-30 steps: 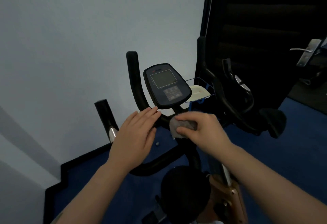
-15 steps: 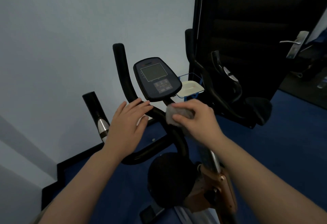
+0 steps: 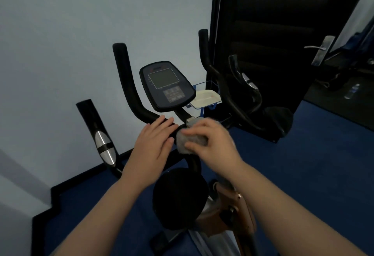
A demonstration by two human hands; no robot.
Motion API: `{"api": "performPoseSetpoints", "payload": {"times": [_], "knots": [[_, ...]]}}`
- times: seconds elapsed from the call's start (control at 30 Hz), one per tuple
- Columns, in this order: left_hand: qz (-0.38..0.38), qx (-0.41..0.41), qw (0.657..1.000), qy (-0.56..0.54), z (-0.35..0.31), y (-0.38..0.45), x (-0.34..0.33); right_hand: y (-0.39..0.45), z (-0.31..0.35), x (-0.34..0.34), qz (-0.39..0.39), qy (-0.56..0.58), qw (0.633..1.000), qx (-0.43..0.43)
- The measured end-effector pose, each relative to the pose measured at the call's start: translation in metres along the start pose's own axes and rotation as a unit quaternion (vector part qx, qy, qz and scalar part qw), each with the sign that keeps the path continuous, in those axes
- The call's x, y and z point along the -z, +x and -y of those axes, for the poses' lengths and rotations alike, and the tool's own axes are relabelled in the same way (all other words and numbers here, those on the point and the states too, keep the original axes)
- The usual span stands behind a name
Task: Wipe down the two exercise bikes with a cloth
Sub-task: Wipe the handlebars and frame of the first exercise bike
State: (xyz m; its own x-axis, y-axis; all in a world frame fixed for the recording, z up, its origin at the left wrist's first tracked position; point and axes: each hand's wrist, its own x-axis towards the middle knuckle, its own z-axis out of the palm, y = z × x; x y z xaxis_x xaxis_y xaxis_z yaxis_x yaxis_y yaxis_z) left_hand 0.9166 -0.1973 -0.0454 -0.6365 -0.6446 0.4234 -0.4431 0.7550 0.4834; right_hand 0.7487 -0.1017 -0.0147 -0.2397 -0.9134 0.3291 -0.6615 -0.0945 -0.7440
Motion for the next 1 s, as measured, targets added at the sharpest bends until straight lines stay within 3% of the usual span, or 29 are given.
{"api": "performPoseSetpoints", "payload": {"times": [0.13,0.27,0.37,0.47,0.6,0.67,0.73,0.8,0.9,1.0], "knots": [[-0.002,-0.001,1.0,0.002,0.0,0.0,0.001,-0.041,-0.011,-0.004,0.009,0.026,1.0,0.001],[-0.006,0.001,1.0,0.0,-0.001,-0.001,0.0,-0.026,-0.013,0.024,0.094,0.011,0.996,-0.006],[-0.002,0.002,1.0,0.01,0.0,-0.001,0.001,-0.001,-0.004,0.011,0.033,-0.005,0.999,-0.019],[0.002,-0.003,1.0,0.011,0.0,-0.001,0.002,-0.024,-0.009,-0.01,-0.039,0.06,0.997,-0.026],[0.004,-0.001,1.0,0.02,-0.003,0.0,0.0,-0.061,-0.033,0.004,-0.021,0.09,0.995,-0.026],[0.001,0.002,1.0,0.025,-0.004,0.0,0.0,-0.048,-0.032,0.012,-0.008,0.043,0.999,0.0],[-0.002,0.001,1.0,0.03,-0.004,0.0,0.001,-0.021,-0.027,0.013,-0.07,0.02,0.997,0.01],[-0.003,-0.003,1.0,0.03,-0.005,-0.001,0.002,0.004,-0.021,0.007,-0.117,-0.012,0.993,-0.03],[-0.002,-0.006,0.999,0.032,-0.004,0.0,0.002,-0.001,-0.017,-0.024,-0.106,-0.148,0.982,-0.057],[-0.002,0.002,0.999,0.036,-0.003,0.0,0.001,-0.022,-0.023,-0.024,-0.101,-0.021,0.988,-0.111]]}}
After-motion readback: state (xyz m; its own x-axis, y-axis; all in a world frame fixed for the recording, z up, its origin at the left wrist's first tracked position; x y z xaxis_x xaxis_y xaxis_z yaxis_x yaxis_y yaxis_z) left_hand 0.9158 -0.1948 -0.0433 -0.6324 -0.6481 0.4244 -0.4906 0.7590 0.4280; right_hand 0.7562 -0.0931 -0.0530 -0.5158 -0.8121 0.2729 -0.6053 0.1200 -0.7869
